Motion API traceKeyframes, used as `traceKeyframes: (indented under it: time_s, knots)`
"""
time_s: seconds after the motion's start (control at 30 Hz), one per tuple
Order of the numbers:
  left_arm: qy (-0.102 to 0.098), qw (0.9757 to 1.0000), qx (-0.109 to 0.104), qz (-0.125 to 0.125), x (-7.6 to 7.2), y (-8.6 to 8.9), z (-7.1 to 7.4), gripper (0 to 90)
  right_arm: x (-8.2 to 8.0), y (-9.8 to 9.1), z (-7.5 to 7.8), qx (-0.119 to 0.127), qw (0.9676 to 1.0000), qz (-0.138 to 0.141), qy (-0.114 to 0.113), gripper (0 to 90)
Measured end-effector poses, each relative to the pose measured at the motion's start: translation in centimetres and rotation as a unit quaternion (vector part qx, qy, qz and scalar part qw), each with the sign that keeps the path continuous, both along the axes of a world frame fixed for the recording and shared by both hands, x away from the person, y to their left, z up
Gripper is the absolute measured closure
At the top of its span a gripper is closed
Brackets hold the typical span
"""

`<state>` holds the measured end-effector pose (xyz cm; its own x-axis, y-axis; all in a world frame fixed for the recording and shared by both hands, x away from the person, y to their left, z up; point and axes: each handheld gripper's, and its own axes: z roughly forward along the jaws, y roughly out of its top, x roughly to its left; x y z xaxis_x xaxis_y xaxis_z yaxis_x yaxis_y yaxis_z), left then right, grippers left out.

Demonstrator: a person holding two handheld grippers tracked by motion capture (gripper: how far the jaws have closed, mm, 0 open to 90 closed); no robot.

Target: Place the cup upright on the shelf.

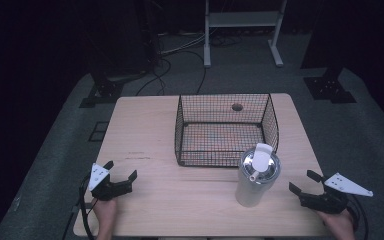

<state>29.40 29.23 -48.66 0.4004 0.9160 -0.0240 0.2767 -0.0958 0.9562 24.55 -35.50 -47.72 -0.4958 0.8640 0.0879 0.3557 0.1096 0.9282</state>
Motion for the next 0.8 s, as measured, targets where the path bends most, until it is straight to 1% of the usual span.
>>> traceKeyframes:
  time_s: [0.27,0.43,0.63,0.8]
  knots:
    - [-0.002,1.0,0.002,-0.003,0.0,0.0,0.0,0.0,-0.2,0.6,0.9,-0.011,0.9994,0.032,-0.003,12.9]
    - [-0.003,1.0,0.002,-0.005,-0.1,0.0,0.0,0.0,-0.8,1.2,1.7,-0.008,0.9984,0.054,-0.01,12.5]
    - [-0.004,1.0,0.001,-0.005,0.0,0.0,0.0,0.0,-1.3,2.3,2.8,-0.025,0.9956,0.088,-0.021,11.0]
    - [-0.004,1.0,0.001,-0.005,0.0,0.1,0.0,0.0,-1.4,3.3,3.1,-0.037,0.9925,0.114,-0.023,10.0]
